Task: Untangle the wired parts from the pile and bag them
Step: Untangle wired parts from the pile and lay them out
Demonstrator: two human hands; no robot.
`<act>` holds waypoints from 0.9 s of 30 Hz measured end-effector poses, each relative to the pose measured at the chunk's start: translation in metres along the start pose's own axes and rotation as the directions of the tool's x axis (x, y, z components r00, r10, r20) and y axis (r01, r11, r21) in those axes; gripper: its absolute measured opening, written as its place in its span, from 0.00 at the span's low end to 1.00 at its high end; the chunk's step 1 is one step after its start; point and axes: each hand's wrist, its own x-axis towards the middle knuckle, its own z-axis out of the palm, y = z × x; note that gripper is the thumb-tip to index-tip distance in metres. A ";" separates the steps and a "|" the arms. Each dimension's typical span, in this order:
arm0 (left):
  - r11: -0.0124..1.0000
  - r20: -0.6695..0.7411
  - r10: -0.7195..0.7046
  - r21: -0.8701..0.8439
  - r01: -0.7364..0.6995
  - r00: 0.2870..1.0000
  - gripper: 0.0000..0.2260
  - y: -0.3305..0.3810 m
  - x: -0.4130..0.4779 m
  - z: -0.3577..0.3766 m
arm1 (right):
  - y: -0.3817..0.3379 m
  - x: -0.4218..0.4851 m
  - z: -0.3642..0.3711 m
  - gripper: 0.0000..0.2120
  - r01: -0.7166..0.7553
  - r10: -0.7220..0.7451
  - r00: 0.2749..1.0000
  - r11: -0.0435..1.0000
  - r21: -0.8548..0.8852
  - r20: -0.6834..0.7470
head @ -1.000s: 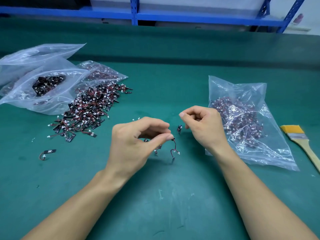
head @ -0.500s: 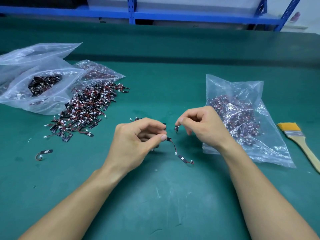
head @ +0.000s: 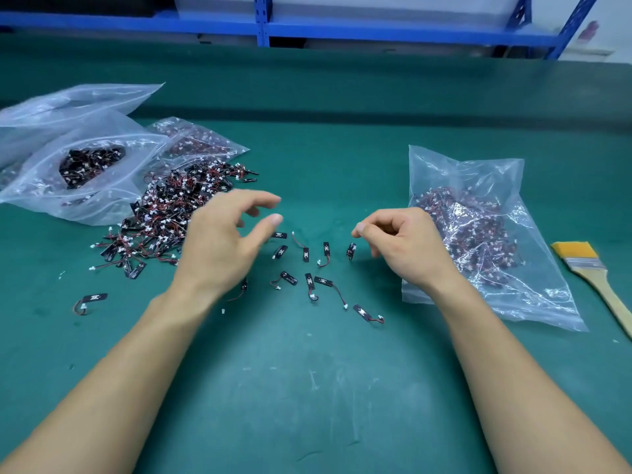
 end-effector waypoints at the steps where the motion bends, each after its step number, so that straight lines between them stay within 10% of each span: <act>1: 0.998 0.027 -0.039 0.055 0.038 0.999 0.11 -0.010 0.004 -0.004 | 0.000 0.000 0.000 0.09 0.001 -0.001 1.000 1.000 0.001 -0.003; 13: 0.969 0.188 -0.148 0.225 0.104 0.971 0.03 -0.043 0.002 0.005 | 0.002 0.001 0.004 0.11 0.004 -0.004 1.000 0.999 -0.033 -0.006; 27: 0.959 -0.252 -0.238 0.090 0.267 0.938 0.07 -0.072 0.007 -0.029 | 0.005 0.001 0.002 0.11 0.009 -0.009 1.000 0.999 -0.053 0.011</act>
